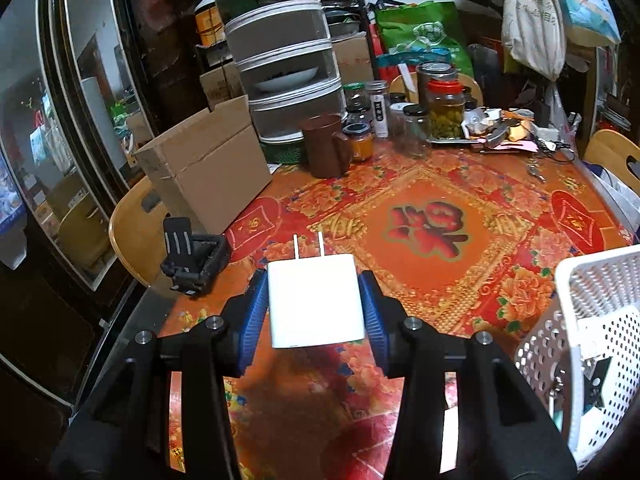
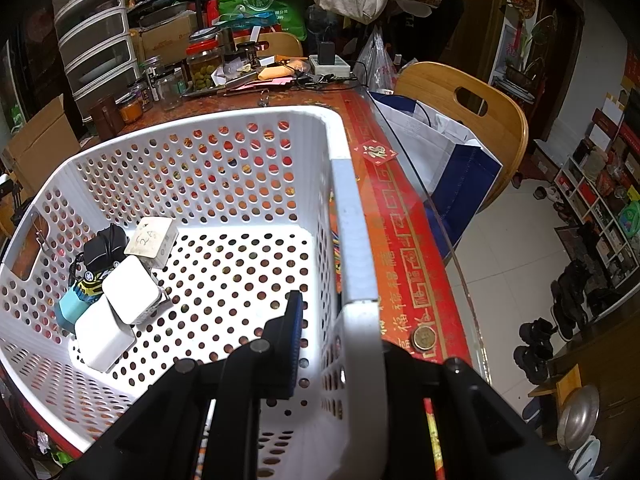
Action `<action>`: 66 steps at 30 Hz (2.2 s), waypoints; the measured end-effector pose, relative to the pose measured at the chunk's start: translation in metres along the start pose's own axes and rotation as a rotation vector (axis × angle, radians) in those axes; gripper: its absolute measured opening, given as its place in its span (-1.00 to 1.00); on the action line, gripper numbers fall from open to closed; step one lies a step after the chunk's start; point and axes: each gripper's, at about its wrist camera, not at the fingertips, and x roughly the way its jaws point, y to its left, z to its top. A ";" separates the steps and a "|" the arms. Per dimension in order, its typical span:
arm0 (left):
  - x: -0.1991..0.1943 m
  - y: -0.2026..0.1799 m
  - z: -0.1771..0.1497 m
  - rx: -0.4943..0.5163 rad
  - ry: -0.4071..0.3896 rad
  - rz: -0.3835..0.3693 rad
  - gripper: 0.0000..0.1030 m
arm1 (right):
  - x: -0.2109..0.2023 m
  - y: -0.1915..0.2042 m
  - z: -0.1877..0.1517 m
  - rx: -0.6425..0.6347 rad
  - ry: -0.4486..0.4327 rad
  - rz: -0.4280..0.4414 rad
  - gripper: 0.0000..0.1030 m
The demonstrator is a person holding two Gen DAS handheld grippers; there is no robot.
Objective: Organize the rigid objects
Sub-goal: 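Grasp the white plug adapter with the left tool and lift it, then lower the white plug adapter into the basket and open the left tool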
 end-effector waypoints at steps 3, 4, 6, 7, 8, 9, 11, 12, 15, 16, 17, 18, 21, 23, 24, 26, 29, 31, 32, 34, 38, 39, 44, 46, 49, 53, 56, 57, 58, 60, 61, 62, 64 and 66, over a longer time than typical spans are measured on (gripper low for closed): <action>-0.012 -0.003 0.000 0.010 -0.012 -0.011 -0.17 | 0.000 0.001 0.000 -0.001 0.001 0.000 -0.68; -0.015 -0.004 0.001 0.012 -0.017 -0.013 -0.17 | 0.000 0.001 0.000 -0.002 0.001 0.001 -0.68; -0.021 -0.006 0.002 0.015 -0.024 -0.021 -0.17 | 0.001 0.002 0.000 -0.002 0.001 0.001 -0.68; -0.025 -0.008 0.002 0.018 -0.028 -0.026 -0.17 | 0.001 0.002 0.000 -0.002 0.001 0.001 -0.68; -0.029 -0.009 0.003 0.023 -0.034 -0.028 -0.17 | 0.001 0.002 0.000 -0.003 0.001 0.001 -0.68; -0.032 -0.012 0.003 0.028 -0.040 -0.029 -0.17 | 0.001 0.002 0.000 -0.003 0.001 0.002 -0.68; -0.040 -0.017 0.003 0.039 -0.051 -0.037 -0.17 | 0.001 0.002 0.000 -0.003 0.001 0.002 -0.68; -0.043 -0.018 0.004 0.042 -0.055 -0.038 -0.17 | 0.001 0.002 0.000 -0.002 0.001 0.001 -0.68; -0.055 -0.025 0.006 0.054 -0.064 -0.044 -0.17 | 0.001 0.003 0.000 -0.004 0.000 0.003 -0.68; -0.058 -0.029 0.006 0.059 -0.066 -0.045 -0.17 | 0.001 0.003 0.000 -0.004 0.000 0.003 -0.68; -0.062 -0.032 0.006 0.066 -0.071 -0.045 -0.17 | 0.001 0.004 0.000 -0.005 0.000 0.004 -0.68; -0.067 -0.034 0.006 0.072 -0.079 -0.044 -0.17 | 0.001 0.004 0.000 -0.005 0.000 0.004 -0.68; -0.082 -0.048 0.005 0.094 -0.122 -0.016 -0.17 | 0.001 0.004 0.000 -0.005 -0.001 0.005 -0.68; -0.091 -0.059 0.004 0.119 -0.135 -0.028 -0.17 | 0.001 0.005 0.000 -0.005 -0.002 0.006 -0.68; -0.095 -0.067 0.003 0.136 -0.132 -0.044 -0.17 | 0.001 0.005 0.000 -0.005 -0.002 0.006 -0.68; -0.101 -0.083 0.002 0.172 -0.111 -0.095 -0.17 | 0.001 0.005 0.000 -0.005 -0.002 0.007 -0.68; -0.103 -0.117 0.002 0.247 -0.038 -0.198 -0.17 | 0.000 0.005 0.000 -0.006 -0.002 0.007 -0.68; -0.100 -0.137 0.004 0.285 0.014 -0.257 -0.17 | 0.000 0.005 0.000 -0.007 -0.001 0.006 -0.68; -0.098 -0.151 0.004 0.313 0.048 -0.285 -0.17 | 0.000 0.005 0.000 -0.006 -0.001 0.007 -0.68; -0.096 -0.174 0.003 0.359 0.081 -0.292 -0.17 | 0.000 0.005 0.000 -0.005 -0.002 0.007 -0.68; -0.082 -0.217 -0.004 0.460 0.173 -0.288 -0.17 | 0.000 0.006 0.001 -0.006 -0.002 0.008 -0.68; -0.078 -0.224 -0.006 0.475 0.185 -0.287 -0.17 | 0.000 0.006 0.001 -0.007 -0.001 0.008 -0.68; -0.059 -0.263 -0.023 0.609 0.292 -0.284 -0.17 | 0.000 0.006 0.000 -0.008 -0.002 0.009 -0.68; -0.049 -0.272 -0.028 0.632 0.364 -0.333 -0.17 | 0.000 0.006 0.000 -0.008 -0.002 0.009 -0.68; -0.039 -0.283 -0.034 0.652 0.402 -0.326 -0.17 | 0.000 0.007 0.000 -0.009 -0.003 0.011 -0.68; -0.032 -0.288 -0.036 0.657 0.429 -0.340 -0.15 | 0.000 0.008 0.000 -0.010 -0.003 0.011 -0.67; -0.037 -0.279 -0.028 0.647 0.378 -0.376 0.18 | 0.000 0.008 0.000 -0.010 -0.004 0.012 -0.67; -0.045 -0.270 -0.023 0.629 0.337 -0.388 0.30 | 0.000 0.008 0.001 -0.009 -0.004 0.012 -0.67; -0.053 -0.259 -0.018 0.606 0.296 -0.404 0.49 | 0.000 0.009 0.001 -0.010 -0.003 0.011 -0.67; -0.071 -0.220 -0.004 0.523 0.214 -0.437 0.66 | 0.000 0.008 0.000 -0.012 -0.003 0.010 -0.67; -0.079 -0.193 0.003 0.459 0.173 -0.456 0.74 | 0.001 0.008 0.001 -0.012 -0.003 0.011 -0.67; -0.084 -0.169 0.007 0.409 0.145 -0.467 0.87 | 0.001 0.009 0.001 -0.012 -0.003 0.010 -0.67; -0.089 -0.107 0.011 0.282 0.079 -0.476 1.00 | 0.001 0.009 0.001 -0.012 -0.003 0.011 -0.67; -0.077 -0.058 0.007 0.205 0.078 -0.463 1.00 | 0.000 0.009 0.000 -0.012 -0.004 0.010 -0.67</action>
